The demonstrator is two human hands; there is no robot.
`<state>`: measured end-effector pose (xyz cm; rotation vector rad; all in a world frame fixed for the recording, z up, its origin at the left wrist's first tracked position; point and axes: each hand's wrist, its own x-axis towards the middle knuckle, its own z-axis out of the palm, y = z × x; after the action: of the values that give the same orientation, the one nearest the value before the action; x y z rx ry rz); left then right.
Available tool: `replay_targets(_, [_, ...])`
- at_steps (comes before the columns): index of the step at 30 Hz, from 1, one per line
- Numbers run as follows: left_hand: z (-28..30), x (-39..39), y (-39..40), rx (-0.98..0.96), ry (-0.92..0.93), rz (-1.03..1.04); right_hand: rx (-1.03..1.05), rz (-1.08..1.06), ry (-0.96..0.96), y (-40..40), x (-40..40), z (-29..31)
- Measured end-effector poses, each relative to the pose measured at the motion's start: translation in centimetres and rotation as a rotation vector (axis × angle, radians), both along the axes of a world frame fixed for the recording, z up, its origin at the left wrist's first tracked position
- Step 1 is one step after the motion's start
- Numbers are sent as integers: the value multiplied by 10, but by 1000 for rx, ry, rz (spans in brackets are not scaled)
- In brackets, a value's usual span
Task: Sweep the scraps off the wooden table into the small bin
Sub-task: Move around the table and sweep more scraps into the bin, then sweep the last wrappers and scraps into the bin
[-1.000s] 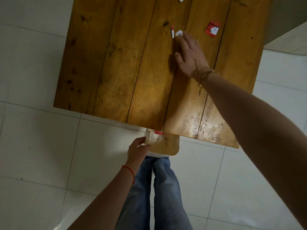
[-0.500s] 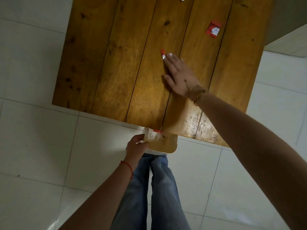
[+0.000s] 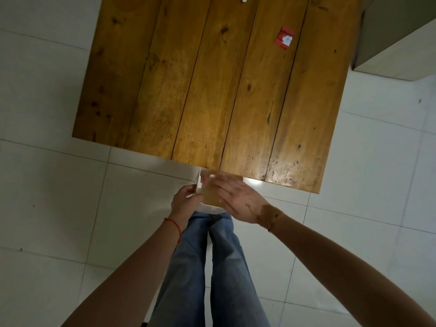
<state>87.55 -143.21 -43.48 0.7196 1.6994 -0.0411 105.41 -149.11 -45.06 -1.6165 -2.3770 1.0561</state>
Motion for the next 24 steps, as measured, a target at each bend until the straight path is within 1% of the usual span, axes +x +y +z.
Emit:
replay_targets(3, [12,-5,-10,-3,7,-11,-18,-87,-14,-17,-7,10])
replay_targets(6, [34,-12,-18,-2,13,-14,-2,-234,5,-25,-12,26])
replay_targets(13, [105,-16,-24,41,-16,23,74,-571,20,-42,-19,98])
replay_targets(20, [182,-8,-21,155,-140,-123,132,-833,2,-76,-23,175])
replay_targets(24, [213,-2,-20,194,-211,-225,184,-980,18,-93,-22,214])
